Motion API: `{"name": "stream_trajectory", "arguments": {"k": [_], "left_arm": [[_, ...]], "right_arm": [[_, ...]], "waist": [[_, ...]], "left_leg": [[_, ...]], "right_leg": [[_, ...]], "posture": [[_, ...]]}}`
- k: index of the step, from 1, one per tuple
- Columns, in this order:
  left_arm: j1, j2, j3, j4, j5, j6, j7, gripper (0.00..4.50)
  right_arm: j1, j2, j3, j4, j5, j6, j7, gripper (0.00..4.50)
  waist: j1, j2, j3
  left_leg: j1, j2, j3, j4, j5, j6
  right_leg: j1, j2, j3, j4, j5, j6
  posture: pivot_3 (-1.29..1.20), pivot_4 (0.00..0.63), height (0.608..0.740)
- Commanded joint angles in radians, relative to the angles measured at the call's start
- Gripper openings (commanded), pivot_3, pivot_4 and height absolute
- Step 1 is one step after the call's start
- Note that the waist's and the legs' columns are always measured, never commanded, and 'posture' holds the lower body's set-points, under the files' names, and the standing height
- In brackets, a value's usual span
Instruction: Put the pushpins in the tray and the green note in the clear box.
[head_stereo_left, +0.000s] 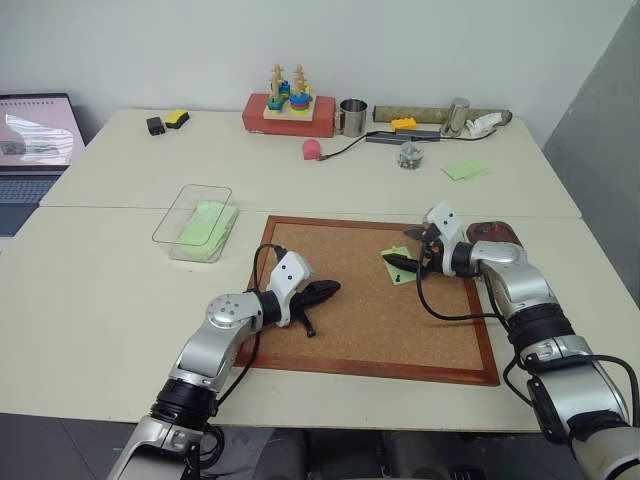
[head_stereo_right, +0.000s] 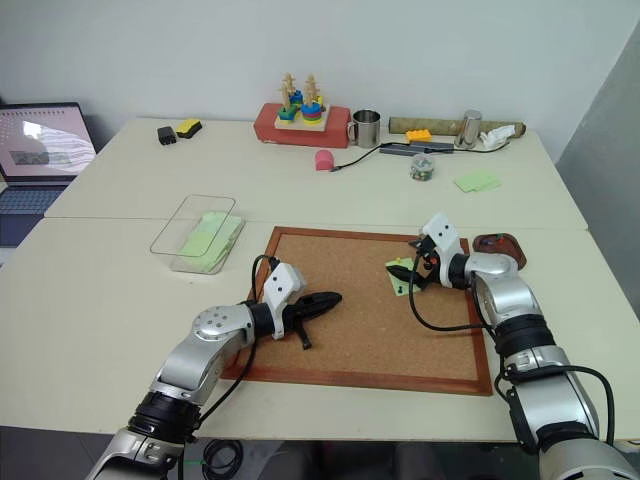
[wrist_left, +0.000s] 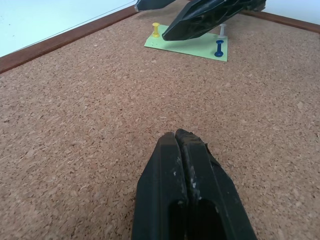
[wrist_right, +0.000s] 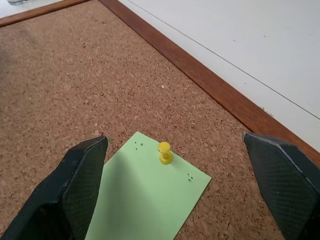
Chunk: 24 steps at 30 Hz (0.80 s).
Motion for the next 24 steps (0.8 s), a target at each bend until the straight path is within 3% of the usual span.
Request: {"name": "stream_trajectory", "arguments": {"k": [1, 17, 24], "left_arm": [[0.017, -0.011, -0.016, -0.002, 0.02, 0.021, 0.012, 0.0], [0.014, -0.018, -0.021, -0.009, 0.037, 0.034, 0.019, 0.0], [0.012, -0.018, -0.024, -0.003, 0.044, 0.038, 0.019, 0.0]], "right_arm": [[-0.025, 0.007, -0.015, 0.023, -0.013, -0.048, 0.015, 3.45], [-0.026, 0.023, -0.021, 0.055, -0.037, -0.105, 0.023, 0.16], [-0.023, 0.026, -0.023, 0.044, -0.035, -0.114, 0.024, 0.03]], "waist": [[0.0, 0.0, 0.0], [0.0, 0.0, 0.0], [0.0, 0.0, 0.0]], "left_leg": [[0.0, 0.0, 0.0, 0.0, 0.0, 0.0], [0.005, -0.001, 0.0, 0.0, 0.0, 0.0], [0.005, -0.001, 0.0, 0.0, 0.0, 0.0]], "right_leg": [[0.0, 0.0, 0.0, 0.0, 0.0, 0.0], [0.0, -0.001, 0.001, 0.008, 0.0, 0.0], [0.001, -0.001, 0.001, 0.008, 0.0, 0.0]], "posture": [[0.0, 0.15, 0.74], [0.0, 0.15, 0.74], [0.0, 0.15, 0.74]]}}
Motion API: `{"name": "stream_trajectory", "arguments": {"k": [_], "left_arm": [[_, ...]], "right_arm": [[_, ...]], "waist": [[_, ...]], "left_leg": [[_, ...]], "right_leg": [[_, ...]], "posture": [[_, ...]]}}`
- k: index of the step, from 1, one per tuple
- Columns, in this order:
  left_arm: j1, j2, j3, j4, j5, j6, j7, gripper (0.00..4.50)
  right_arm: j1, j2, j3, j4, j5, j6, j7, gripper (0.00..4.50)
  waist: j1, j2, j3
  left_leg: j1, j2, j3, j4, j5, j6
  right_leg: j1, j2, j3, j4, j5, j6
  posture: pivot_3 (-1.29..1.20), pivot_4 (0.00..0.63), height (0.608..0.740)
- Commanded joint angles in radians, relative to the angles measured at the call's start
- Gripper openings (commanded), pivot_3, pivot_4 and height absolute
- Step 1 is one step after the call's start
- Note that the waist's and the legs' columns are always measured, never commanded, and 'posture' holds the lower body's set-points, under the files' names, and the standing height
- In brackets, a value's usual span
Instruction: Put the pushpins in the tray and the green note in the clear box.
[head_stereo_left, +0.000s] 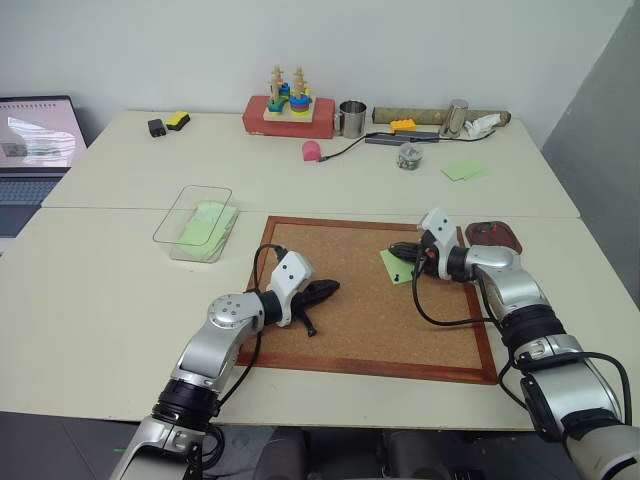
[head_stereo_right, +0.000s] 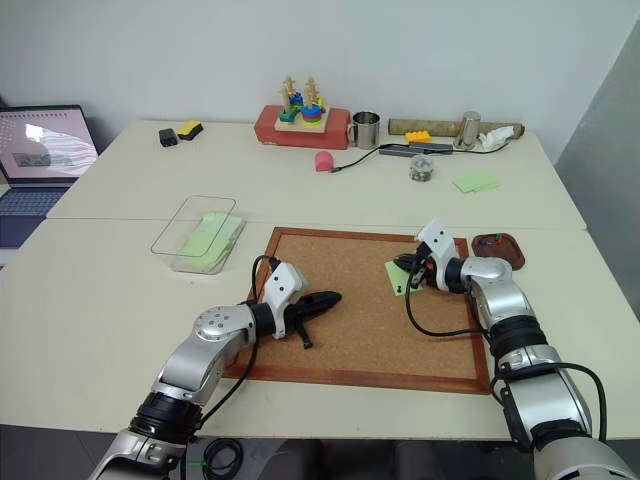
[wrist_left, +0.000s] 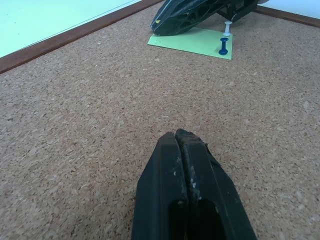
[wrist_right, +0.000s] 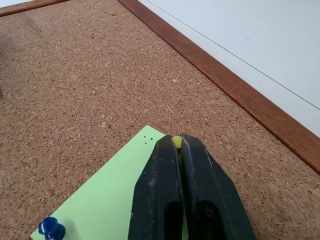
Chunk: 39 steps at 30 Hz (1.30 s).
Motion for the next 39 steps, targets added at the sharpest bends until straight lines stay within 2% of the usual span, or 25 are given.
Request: {"name": "stream_trajectory", "arguments": {"k": [1, 29, 32, 39], "left_arm": [[0.011, -0.008, -0.026, 0.006, 0.022, 0.019, 0.002, 0.0], [0.012, -0.034, -0.029, 0.022, 0.042, 0.029, 0.025, 0.0], [0.015, -0.036, -0.029, 0.017, 0.043, 0.029, 0.027, 0.0], [0.021, -0.04, -0.027, 0.008, 0.048, 0.026, 0.036, 0.0]], "right_arm": [[-0.019, 0.004, -0.024, -0.03, 0.003, -0.029, 0.007, 0.03], [0.014, -0.013, -0.129, -0.246, 0.132, 0.163, 0.05, 0.03], [0.022, -0.043, -0.155, -0.288, 0.139, 0.181, 0.03, 0.03], [0.112, -0.194, -0.262, -0.338, 0.108, 0.194, -0.096, 0.03]], "waist": [[0.0, 0.0, 0.0], [0.0, 0.0, 0.0], [0.0, 0.0, 0.0], [0.003, 0.0, 0.0]], "left_leg": [[0.0, 0.0, 0.0, 0.0, 0.0, 0.0], [0.001, 0.0, 0.0, 0.0, 0.0, 0.0], [0.001, 0.0, 0.0, 0.0, 0.0, 0.0], [0.0, 0.0, 0.0, -0.001, 0.0, 0.0]], "right_leg": [[0.0, 0.0, 0.0, 0.0, 0.0, 0.0], [0.0, 0.0, 0.0, 0.0, 0.0, 0.0], [0.0, 0.0, 0.0, 0.0, 0.0, 0.0], [0.001, 0.0, 0.0, -0.002, 0.0, 0.0]], "posture": [[0.0, 0.15, 0.74], [0.0, 0.15, 0.74], [0.0, 0.15, 0.74], [0.0, 0.15, 0.74]]}}
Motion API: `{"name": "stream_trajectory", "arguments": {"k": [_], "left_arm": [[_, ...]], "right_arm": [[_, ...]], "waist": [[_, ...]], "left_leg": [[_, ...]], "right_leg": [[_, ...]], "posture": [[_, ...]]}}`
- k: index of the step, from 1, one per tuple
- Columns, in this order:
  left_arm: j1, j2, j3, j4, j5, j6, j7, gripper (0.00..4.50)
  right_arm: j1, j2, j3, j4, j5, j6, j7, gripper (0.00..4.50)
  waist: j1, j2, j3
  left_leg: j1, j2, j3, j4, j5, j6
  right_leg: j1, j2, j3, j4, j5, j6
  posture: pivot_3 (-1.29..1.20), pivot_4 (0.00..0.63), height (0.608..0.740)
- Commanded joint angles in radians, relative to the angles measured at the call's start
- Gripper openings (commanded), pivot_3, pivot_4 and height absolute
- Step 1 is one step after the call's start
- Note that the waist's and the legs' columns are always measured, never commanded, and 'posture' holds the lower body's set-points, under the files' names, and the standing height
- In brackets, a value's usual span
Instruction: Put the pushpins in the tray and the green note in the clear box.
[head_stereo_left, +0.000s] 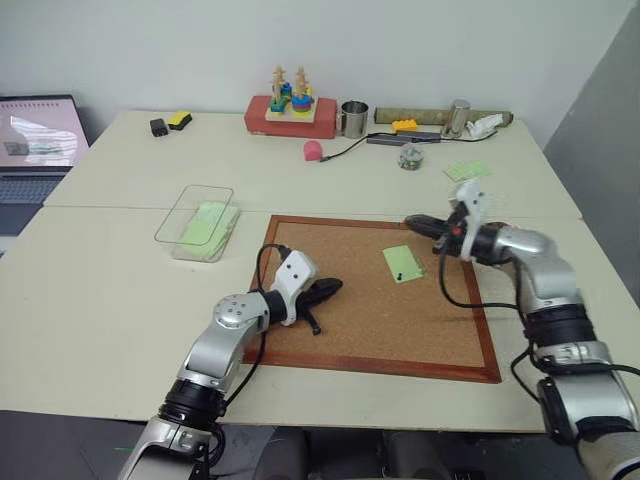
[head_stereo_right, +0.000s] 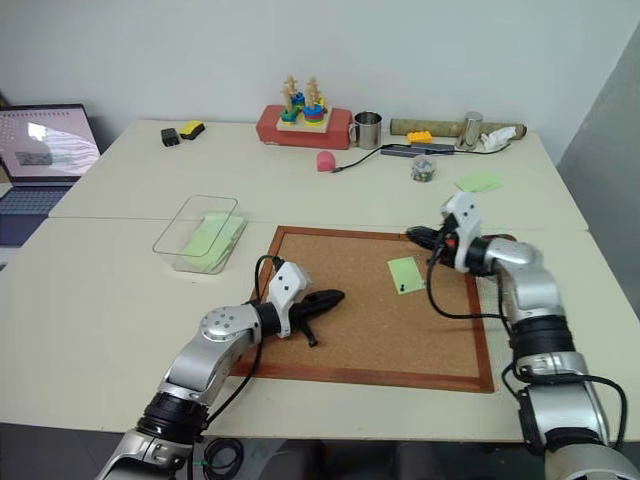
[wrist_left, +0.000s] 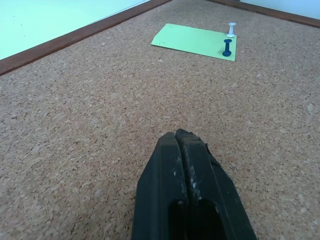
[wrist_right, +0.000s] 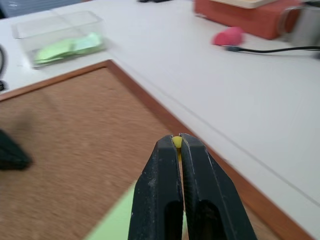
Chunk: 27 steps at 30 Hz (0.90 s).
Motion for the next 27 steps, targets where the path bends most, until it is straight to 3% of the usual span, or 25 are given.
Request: {"name": "stream_trajectory", "arguments": {"k": [1, 6, 13, 21, 25, 27], "left_arm": [[0.018, -0.005, -0.023, 0.014, 0.021, 0.019, 0.008, 0.0], [0.008, -0.007, -0.027, 0.024, 0.027, 0.009, 0.003, 0.0], [-0.007, -0.013, -0.028, 0.042, 0.033, -0.001, 0.002, 0.0], [0.008, -0.004, -0.021, 0.026, 0.033, 0.001, 0.002, 0.0], [0.011, -0.001, -0.019, 0.025, 0.034, 0.002, 0.003, 0.0], [0.011, 0.001, -0.017, 0.027, 0.034, 0.002, 0.004, 0.0]], "right_arm": [[0.055, -0.085, -0.079, -0.048, -0.034, -0.005, -0.087, 0.03], [0.088, -0.144, -0.078, 0.027, -0.139, -0.052, -0.227, 0.03], [0.05, -0.141, -0.041, 0.17, -0.202, -0.1, -0.283, 0.03], [0.023, -0.132, -0.053, 0.23, -0.201, -0.127, -0.301, 1.74], [0.032, -0.145, -0.072, 0.187, -0.182, -0.118, -0.293, 2.6], [0.074, -0.17, -0.095, 0.056, -0.132, -0.079, -0.231, 2.93]], "waist": [[-0.001, 0.0, 0.0], [-0.003, 0.001, 0.0], [-0.002, 0.001, 0.0], [-0.002, 0.001, 0.0], [-0.002, 0.001, 0.0], [-0.002, 0.001, 0.0]], "left_leg": [[0.0, 0.0, 0.0, 0.0, 0.0, 0.0], [0.0, 0.0, 0.001, 0.0, 0.0, 0.0], [0.001, 0.0, 0.003, 0.001, 0.0, 0.0], [0.001, 0.0, 0.004, 0.0, 0.0, 0.0], [0.001, 0.0, 0.004, 0.0, 0.0, 0.0], [0.001, 0.0, 0.004, 0.0, 0.0, 0.0]], "right_leg": [[0.0, 0.0, 0.0, 0.0, 0.0, 0.0], [0.0, 0.0, 0.001, 0.0, -0.001, 0.001], [0.0, 0.0, 0.004, 0.0, -0.001, 0.002], [0.0, 0.0, 0.004, -0.001, -0.001, 0.001], [0.0, 0.0, 0.004, -0.001, -0.001, 0.001], [0.0, 0.0, 0.005, -0.001, -0.001, 0.001]], "posture": [[0.0, 0.15, 0.74], [0.0, 0.15, 0.74], [0.0, 0.15, 0.74], [0.0, 0.15, 0.74], [0.0, 0.15, 0.74], [0.0, 0.15, 0.74]]}}
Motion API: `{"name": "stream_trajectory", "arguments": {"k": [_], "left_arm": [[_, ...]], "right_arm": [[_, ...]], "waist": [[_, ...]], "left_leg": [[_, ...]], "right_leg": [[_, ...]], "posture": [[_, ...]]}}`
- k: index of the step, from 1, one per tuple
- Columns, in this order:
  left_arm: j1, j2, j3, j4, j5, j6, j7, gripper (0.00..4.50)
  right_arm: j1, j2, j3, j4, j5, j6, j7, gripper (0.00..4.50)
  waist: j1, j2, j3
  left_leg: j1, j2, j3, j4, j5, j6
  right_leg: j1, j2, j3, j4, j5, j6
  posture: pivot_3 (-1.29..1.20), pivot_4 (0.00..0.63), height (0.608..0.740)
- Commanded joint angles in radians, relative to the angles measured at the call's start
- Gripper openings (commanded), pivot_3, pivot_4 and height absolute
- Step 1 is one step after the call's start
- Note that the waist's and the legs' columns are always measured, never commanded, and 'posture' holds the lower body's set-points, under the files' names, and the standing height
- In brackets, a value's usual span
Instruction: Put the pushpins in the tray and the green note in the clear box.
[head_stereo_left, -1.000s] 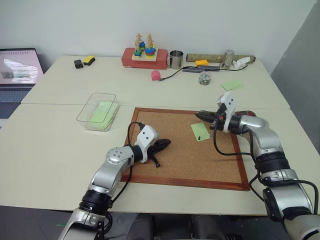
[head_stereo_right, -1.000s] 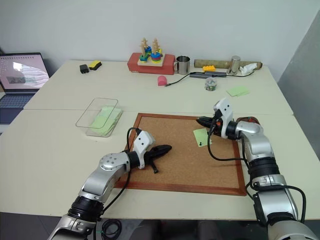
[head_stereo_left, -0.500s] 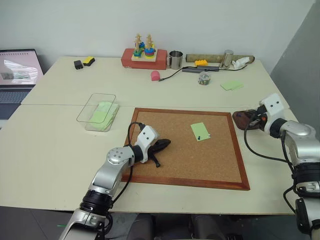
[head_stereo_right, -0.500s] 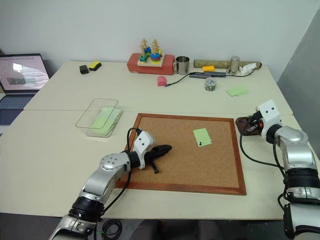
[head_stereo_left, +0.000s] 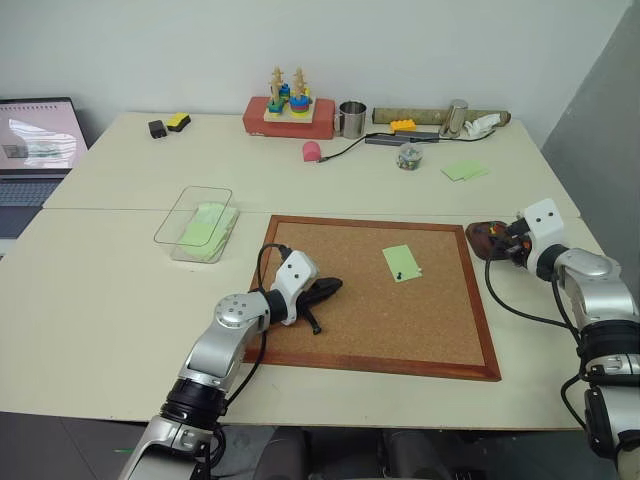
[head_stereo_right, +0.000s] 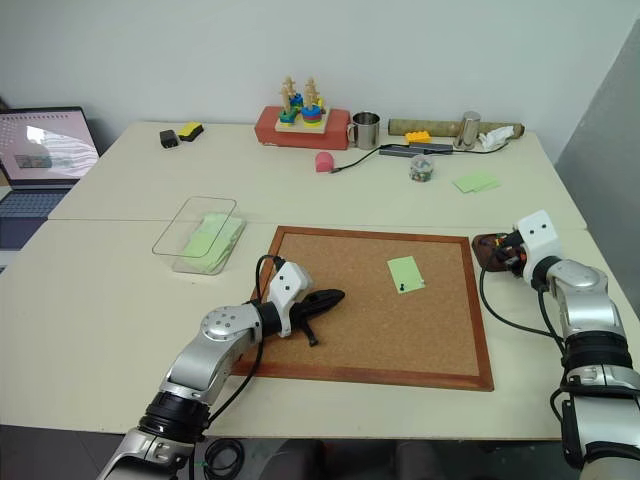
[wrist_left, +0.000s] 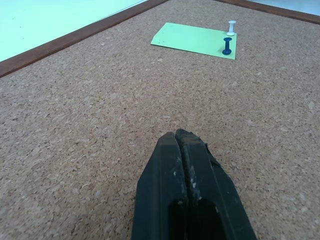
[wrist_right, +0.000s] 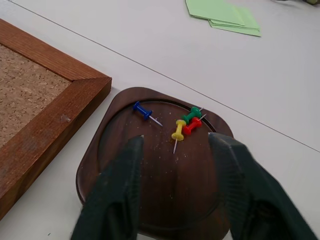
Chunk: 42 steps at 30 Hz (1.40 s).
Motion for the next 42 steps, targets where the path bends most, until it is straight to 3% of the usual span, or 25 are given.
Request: {"name": "stream_trajectory", "arguments": {"k": [1, 6, 9, 15, 25, 40, 42], "left_arm": [[0.018, 0.007, -0.017, 0.013, 0.021, 0.012, 0.001, 0.0], [0.014, 0.011, -0.017, 0.02, 0.022, 0.009, -0.005, 0.0], [0.01, 0.013, -0.018, 0.025, 0.023, 0.007, -0.01, 0.0], [0.0, 0.013, -0.021, 0.031, 0.024, 0.009, -0.013, 0.0], [0.002, 0.01, -0.024, 0.024, 0.024, 0.014, -0.004, 0.0], [0.009, 0.011, -0.025, 0.017, 0.024, 0.016, -0.002, 0.0], [0.01, 0.012, -0.025, 0.017, 0.024, 0.016, -0.003, 0.0]], "right_arm": [[0.051, -0.057, -0.058, -0.255, 0.094, 0.056, 0.101, 2.93], [0.209, -0.074, -0.038, -0.581, 0.236, 0.187, 0.254, 2.93], [0.264, -0.045, -0.016, -0.692, 0.285, 0.246, 0.267, 2.93], [0.292, 0.04, 0.053, -0.71, 0.282, 0.249, 0.248, 2.93], [0.253, 0.135, 0.12, -0.558, 0.223, 0.16, 0.228, 2.93], [0.261, 0.134, 0.118, -0.519, 0.222, 0.131, 0.245, 0.02], [0.261, 0.135, 0.117, -0.531, 0.224, 0.132, 0.245, 0.0]], "waist": [[0.001, 0.0, 0.0], [0.001, 0.001, 0.0], [0.0, 0.001, 0.0], [-0.001, 0.0, 0.0], [0.001, 0.0, 0.0], [0.001, 0.001, 0.0], [0.001, 0.001, 0.0]], "left_leg": [[0.0, 0.0, 0.0, 0.0, 0.0, 0.0], [-0.001, 0.0, -0.002, -0.001, 0.0, 0.0], [0.0, 0.001, -0.003, 0.0, 0.0, 0.0], [0.0, 0.001, -0.003, 0.0, 0.0, 0.0], [-0.002, 0.001, -0.003, -0.001, 0.0, 0.0], [-0.002, 0.001, -0.004, -0.001, 0.0, 0.0], [-0.002, 0.001, -0.004, -0.001, 0.0, 0.0]], "right_leg": [[0.0, 0.0, 0.0, 0.0, 0.0, 0.0], [0.0, 0.0, -0.002, 0.0, -0.001, 0.002], [0.001, 0.001, -0.003, -0.001, -0.002, 0.004], [0.001, 0.001, -0.002, -0.001, -0.003, 0.005], [0.003, 0.0, -0.004, -0.008, -0.001, 0.004], [0.003, 0.001, -0.004, -0.008, -0.001, 0.004], [0.003, 0.001, -0.004, -0.008, -0.001, 0.004]], "posture": [[0.0, 0.15, 0.74], [0.0, 0.15, 0.74], [0.0, 0.15, 0.74], [0.0, 0.15, 0.74], [0.0, 0.15, 0.74], [0.0, 0.15, 0.74], [0.0, 0.15, 0.74]]}}
